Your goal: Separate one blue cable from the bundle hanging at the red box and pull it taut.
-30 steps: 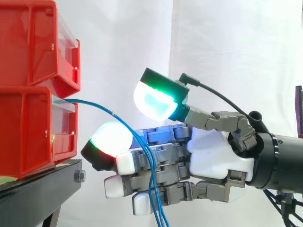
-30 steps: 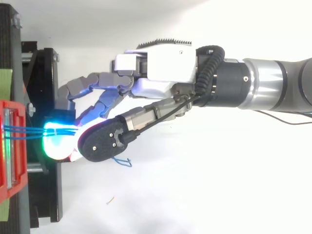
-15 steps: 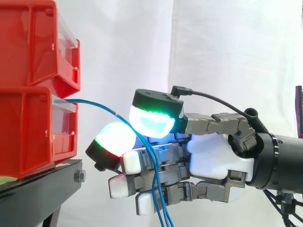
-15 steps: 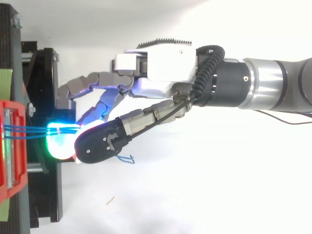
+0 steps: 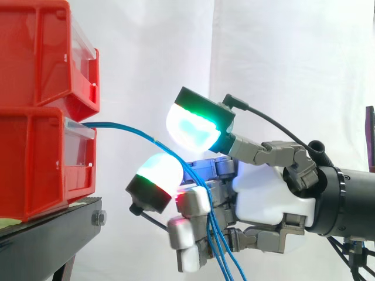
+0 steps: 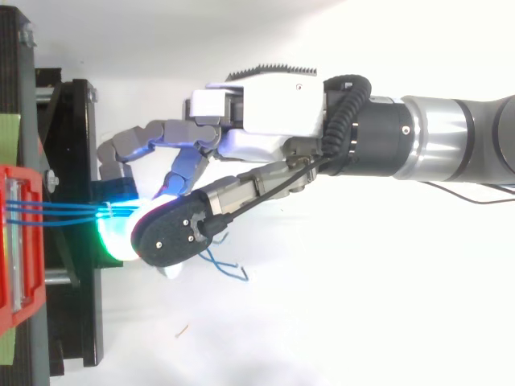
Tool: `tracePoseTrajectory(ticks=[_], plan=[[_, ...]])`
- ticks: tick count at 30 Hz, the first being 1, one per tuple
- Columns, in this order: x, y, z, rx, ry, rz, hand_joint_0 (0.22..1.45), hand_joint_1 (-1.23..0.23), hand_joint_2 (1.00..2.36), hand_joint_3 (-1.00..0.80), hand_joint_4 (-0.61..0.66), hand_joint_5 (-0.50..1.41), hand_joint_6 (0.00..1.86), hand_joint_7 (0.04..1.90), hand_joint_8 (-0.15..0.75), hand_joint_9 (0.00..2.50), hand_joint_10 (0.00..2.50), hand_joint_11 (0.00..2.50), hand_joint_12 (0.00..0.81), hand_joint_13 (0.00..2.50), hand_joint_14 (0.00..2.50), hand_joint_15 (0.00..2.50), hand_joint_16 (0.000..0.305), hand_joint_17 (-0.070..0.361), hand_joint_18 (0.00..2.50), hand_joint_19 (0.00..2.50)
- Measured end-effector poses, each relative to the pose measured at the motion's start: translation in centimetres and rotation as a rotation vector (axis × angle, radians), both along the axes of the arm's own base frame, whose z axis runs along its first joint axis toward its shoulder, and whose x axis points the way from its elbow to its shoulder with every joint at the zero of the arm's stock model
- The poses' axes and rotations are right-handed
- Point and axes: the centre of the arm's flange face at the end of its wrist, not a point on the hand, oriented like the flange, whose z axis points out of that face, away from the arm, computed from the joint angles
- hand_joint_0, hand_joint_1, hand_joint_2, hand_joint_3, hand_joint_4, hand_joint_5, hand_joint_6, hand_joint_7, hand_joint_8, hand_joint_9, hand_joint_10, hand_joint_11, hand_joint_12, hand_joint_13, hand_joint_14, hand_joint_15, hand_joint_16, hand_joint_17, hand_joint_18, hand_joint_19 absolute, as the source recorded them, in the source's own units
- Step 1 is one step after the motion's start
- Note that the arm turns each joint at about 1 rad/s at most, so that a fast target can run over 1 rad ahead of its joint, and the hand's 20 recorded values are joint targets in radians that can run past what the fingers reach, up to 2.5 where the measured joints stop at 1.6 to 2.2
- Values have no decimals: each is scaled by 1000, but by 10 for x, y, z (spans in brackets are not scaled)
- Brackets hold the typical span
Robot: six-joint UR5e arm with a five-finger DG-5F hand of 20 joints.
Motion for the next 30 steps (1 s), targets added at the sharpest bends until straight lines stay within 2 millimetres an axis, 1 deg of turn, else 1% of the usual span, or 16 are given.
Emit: tracePoseTrajectory(ticks=[11,22,25,27,30], plan=[[-2,-2,1,-14,14,-4,647,-538,1011,-389,227,-82,511,1466,378,1164,23,812,351,1124,24,769,35,79,900,501],[-9,-7,29,-43,22,-14,635,-550,1010,-400,225,-84,504,1467,381,1161,24,809,353,1117,24,761,35,79,894,494],[-11,-8,31,-56,38,-16,635,-540,1009,-405,227,-84,504,1468,378,1163,21,813,353,1121,25,762,35,78,893,500],[-12,-8,31,-61,46,-16,638,-493,1009,-405,220,-83,504,1466,377,1164,24,807,352,1122,24,758,35,78,892,502],[-13,-8,32,-66,52,-18,642,-463,1010,-399,214,-81,503,1476,375,1170,23,813,351,1125,24,761,35,79,893,510]])
